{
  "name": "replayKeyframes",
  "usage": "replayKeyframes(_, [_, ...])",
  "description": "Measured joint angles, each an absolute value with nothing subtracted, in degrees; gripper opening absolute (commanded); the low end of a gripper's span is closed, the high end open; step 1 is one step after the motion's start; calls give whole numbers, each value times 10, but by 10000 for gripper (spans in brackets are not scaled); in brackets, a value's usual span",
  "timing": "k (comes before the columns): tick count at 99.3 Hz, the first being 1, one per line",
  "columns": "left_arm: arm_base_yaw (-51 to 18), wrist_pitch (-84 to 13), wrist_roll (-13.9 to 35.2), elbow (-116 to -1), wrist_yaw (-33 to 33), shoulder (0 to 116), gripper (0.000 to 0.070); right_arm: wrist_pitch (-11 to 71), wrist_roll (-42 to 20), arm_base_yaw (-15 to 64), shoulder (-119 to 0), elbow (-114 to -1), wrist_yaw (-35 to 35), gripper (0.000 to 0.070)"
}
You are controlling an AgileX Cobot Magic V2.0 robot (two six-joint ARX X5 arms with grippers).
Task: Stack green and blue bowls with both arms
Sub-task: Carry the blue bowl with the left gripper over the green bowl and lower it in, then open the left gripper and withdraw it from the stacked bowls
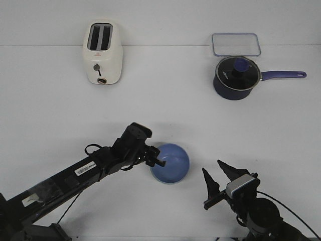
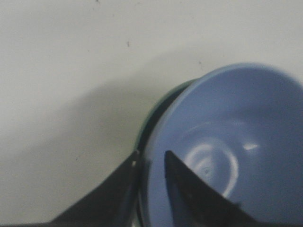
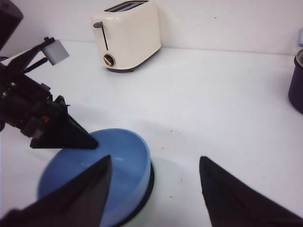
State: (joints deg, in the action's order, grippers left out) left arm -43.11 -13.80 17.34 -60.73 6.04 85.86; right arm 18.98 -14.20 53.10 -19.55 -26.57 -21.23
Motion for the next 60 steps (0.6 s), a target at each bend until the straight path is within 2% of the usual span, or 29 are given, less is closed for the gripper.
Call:
replayKeyframes(5, [-431,-136,174,-608,60,858,392,190,-142,531,-196,-266,-212,410])
replayKeyframes(29, [-421,-157,165,-608,34,818,391,190,-142,531,-196,-266,-212,419])
replayKeyframes(60, [-387,-193,132,-603,-58,540,388,190,-142,531,-196,-266,-210,418])
